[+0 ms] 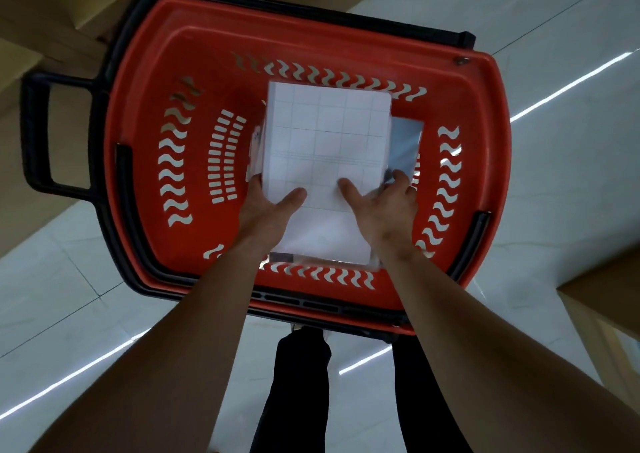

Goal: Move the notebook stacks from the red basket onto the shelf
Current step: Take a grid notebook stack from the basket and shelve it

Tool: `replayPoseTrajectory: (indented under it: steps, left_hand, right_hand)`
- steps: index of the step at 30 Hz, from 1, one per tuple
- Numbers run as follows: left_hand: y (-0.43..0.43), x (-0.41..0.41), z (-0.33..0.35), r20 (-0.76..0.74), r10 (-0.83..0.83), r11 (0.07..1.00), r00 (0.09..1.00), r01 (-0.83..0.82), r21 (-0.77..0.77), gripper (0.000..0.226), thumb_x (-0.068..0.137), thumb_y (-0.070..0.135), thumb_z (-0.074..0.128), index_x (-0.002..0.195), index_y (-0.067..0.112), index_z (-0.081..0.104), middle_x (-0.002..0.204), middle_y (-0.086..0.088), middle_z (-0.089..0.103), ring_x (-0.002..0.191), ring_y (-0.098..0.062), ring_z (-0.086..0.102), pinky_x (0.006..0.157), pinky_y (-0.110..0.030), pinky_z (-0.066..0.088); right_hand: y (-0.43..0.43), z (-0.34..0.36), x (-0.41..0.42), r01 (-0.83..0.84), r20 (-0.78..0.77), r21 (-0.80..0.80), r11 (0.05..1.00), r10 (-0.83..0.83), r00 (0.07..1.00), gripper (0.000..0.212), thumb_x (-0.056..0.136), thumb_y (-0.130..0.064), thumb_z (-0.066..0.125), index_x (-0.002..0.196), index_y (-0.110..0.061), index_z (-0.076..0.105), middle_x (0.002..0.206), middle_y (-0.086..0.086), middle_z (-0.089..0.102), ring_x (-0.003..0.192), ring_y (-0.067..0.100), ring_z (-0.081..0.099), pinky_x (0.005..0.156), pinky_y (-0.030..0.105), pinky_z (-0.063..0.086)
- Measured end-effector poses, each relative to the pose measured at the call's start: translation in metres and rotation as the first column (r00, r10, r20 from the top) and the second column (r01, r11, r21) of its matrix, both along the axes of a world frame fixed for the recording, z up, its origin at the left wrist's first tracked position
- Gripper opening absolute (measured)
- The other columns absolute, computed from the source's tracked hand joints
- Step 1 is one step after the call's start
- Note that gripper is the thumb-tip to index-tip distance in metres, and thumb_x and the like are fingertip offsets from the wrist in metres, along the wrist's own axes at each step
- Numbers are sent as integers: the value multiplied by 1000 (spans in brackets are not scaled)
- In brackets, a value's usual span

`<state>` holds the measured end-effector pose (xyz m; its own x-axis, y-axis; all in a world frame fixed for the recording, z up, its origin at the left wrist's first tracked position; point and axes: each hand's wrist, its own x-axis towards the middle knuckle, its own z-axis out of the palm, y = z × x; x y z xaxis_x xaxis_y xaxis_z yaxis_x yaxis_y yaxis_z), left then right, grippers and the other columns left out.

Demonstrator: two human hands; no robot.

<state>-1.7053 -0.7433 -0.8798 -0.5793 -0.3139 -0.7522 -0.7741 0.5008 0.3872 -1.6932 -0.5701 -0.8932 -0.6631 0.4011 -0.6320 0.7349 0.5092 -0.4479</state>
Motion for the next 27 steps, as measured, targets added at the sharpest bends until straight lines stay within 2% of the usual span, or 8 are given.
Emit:
replayPoseTrajectory:
  steps: [5,9,13,18,22,27]
  left_hand:
    - [-12,2,-7,-38,39,999,999,-37,37,95,84,54,72,158,23,22,162,-1,32,150,-27,28,119,-47,25]
    - [-12,2,-6,-56,42,998,998,-39,40,94,84,53,73,158,22,23,160,-1,35,148,-27,31,118,-46,27]
    - [-12,1,-4,-55,44,998,998,-41,50,87,88,48,72,156,21,25,156,-2,39,145,-26,36,114,-41,31]
    - [-13,1,-4,-28,60,995,998,-58,81,87,86,49,73,155,22,28,152,-2,44,140,-27,42,110,-44,38]
    - [-12,0,-2,-41,51,996,998,-48,76,85,87,48,72,155,21,28,153,-2,43,141,-26,41,108,-37,37]
    - [-10,2,-3,-55,36,997,998,-32,67,88,86,51,72,155,22,26,156,-1,40,144,-26,37,113,-42,35]
  right_hand:
    - [-11,1,4,-28,-23,31,999,29,999,104,70,-74,74,143,-12,35,141,11,49,131,28,46,105,45,48]
    - [-16,0,3,-37,-3,65,997,37,999,102,72,-75,72,141,-10,38,139,12,50,130,28,46,103,37,42]
    - [-23,-4,0,-12,35,87,996,9,999,110,67,-79,73,145,-11,36,143,13,46,133,30,43,107,42,41]
    - [-25,-6,-10,28,98,76,997,-35,995,112,64,-85,69,143,-13,36,142,12,46,132,30,42,104,44,42]
    - [-24,-6,-19,29,135,94,995,-42,990,110,66,-83,69,145,-14,34,145,14,43,134,33,42,106,47,41]
    - [-20,-9,-17,22,96,70,997,-28,995,110,66,-80,72,144,-13,34,142,11,45,132,31,44,101,42,44]
